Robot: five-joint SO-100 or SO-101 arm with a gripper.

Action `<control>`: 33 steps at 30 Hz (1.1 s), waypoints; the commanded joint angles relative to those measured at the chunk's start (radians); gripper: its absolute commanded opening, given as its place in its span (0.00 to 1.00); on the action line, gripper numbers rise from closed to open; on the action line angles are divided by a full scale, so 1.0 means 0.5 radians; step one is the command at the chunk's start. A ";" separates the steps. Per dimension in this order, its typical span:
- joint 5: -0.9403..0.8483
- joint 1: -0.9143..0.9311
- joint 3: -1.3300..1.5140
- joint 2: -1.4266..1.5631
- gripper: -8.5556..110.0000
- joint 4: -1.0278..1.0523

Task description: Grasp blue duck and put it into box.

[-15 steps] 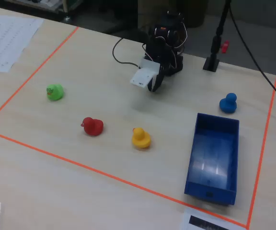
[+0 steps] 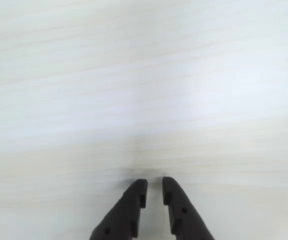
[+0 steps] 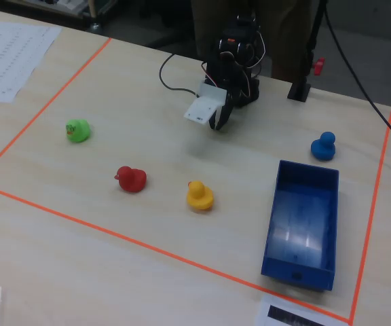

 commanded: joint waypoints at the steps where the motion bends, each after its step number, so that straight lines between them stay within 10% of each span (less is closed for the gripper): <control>1: 0.000 0.006 -0.006 -0.028 0.08 0.040; 33: 0.000 -0.018 -0.006 -0.028 0.08 0.040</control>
